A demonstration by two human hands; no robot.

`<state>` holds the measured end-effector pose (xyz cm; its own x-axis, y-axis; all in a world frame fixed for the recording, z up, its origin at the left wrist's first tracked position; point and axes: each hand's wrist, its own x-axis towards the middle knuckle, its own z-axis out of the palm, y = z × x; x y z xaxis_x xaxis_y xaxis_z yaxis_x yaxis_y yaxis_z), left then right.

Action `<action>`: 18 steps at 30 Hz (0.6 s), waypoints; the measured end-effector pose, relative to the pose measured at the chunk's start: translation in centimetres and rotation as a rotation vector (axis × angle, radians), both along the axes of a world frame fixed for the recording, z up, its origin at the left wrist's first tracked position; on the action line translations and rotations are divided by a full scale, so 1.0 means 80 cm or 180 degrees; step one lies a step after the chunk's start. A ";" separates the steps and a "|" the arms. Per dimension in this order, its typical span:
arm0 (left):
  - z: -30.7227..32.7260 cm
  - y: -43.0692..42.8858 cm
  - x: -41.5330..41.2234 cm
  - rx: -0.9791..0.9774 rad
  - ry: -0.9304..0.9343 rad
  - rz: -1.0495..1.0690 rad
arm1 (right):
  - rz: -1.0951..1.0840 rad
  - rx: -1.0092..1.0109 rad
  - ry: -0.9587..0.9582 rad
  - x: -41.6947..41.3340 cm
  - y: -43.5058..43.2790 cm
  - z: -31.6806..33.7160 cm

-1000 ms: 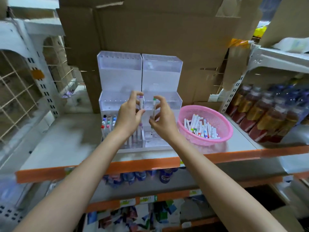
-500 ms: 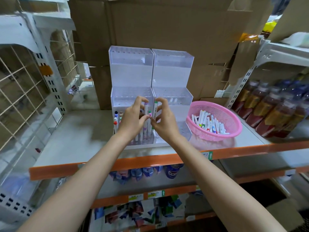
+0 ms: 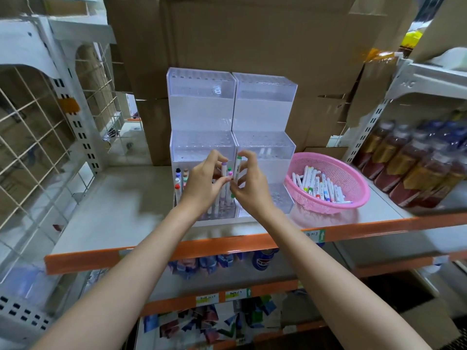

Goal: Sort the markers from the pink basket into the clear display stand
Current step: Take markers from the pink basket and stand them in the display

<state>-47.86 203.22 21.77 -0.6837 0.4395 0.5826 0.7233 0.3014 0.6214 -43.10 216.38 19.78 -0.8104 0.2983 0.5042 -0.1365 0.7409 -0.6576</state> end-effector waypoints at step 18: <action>0.001 -0.004 -0.009 0.0014 0.0018 -0.0042 | 0.0051 0.0058 -0.0001 -0.002 0.000 -0.008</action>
<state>-48.62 202.93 21.83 -0.6746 0.4459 0.5883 0.7306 0.2891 0.6186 -43.25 216.40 19.13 -0.8151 0.2760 0.5093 -0.1482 0.7505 -0.6440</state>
